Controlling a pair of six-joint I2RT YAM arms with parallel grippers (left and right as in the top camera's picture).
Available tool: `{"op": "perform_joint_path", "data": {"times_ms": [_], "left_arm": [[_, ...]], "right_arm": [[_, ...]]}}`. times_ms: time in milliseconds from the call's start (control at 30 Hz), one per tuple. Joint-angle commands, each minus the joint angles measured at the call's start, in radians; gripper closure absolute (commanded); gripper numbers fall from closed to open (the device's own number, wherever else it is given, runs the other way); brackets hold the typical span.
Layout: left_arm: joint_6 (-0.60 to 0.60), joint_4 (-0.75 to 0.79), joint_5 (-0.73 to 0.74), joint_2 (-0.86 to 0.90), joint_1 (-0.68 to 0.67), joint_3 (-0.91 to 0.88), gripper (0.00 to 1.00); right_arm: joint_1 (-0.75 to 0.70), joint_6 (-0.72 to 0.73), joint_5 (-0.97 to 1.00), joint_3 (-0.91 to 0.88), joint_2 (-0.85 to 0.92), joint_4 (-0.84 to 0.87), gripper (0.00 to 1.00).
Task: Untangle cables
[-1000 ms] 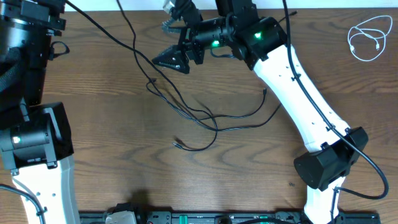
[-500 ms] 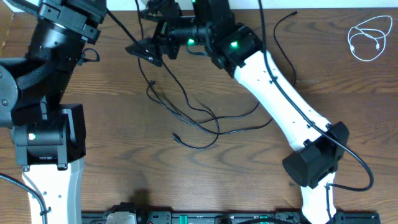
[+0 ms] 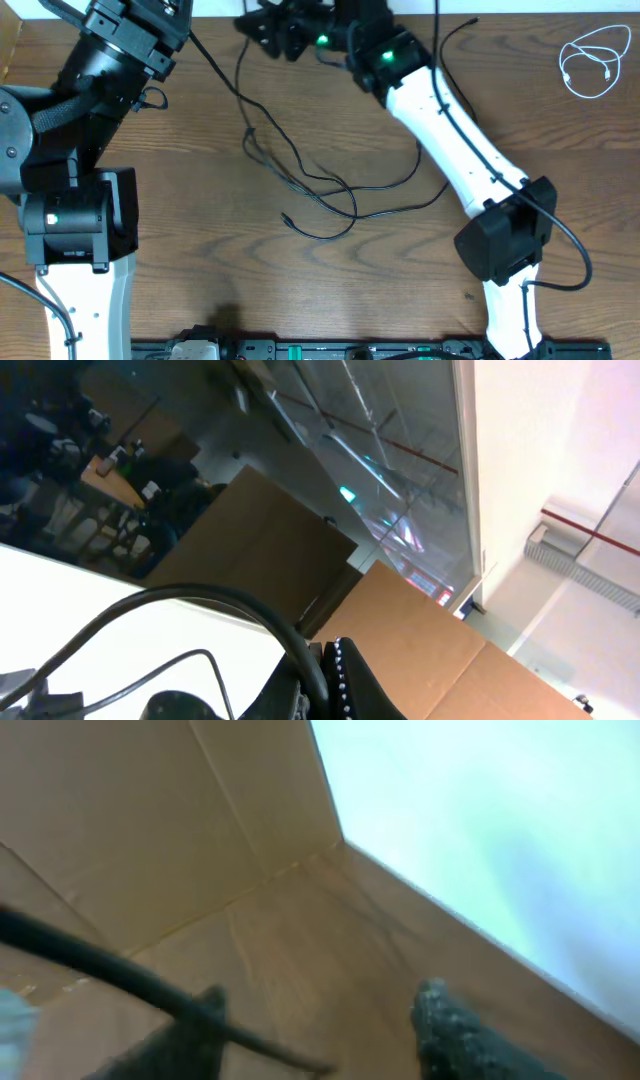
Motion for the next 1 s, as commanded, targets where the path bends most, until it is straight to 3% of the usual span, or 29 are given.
{"op": "perform_joint_path", "data": {"times_ms": [0,33,100,300,567,733,767,833,967], "left_arm": [[-0.003,-0.027,0.035,-0.005,-0.004,0.016,0.92],[0.01,-0.06,0.035,-0.006,-0.004,0.016,0.93],[0.067,-0.135,0.034,-0.005,-0.004,0.016,0.92],[0.238,-0.349,0.034,0.031,-0.004,0.015,0.92],[0.263,-0.481,0.035,0.151,-0.004,0.014,0.83],[0.269,-0.498,0.034,0.239,-0.018,0.014,0.92],[0.269,-0.483,0.035,0.256,-0.024,0.014,0.93],[0.254,-0.436,0.039,0.285,-0.048,0.014,0.92],[0.26,-0.363,0.088,0.292,-0.086,0.014,0.92]], "right_arm": [[-0.038,0.006,-0.096,0.008,-0.005,-0.068,0.74],[-0.052,-0.016,-0.114,0.008,-0.005,-0.104,0.87],[-0.086,-0.033,-0.137,0.008,-0.007,-0.183,0.99],[-0.235,-0.066,-0.176,0.008,-0.029,-0.436,0.99],[-0.42,-0.085,0.04,0.008,-0.157,-0.713,0.99],[-0.502,-0.207,-0.046,0.008,-0.238,-0.864,0.99],[-0.499,-0.24,-0.069,0.008,-0.241,-0.893,0.96],[-0.468,-0.299,-0.095,0.006,-0.236,-0.942,0.77],[-0.379,-0.349,-0.143,-0.001,-0.211,-0.915,0.34]]}}
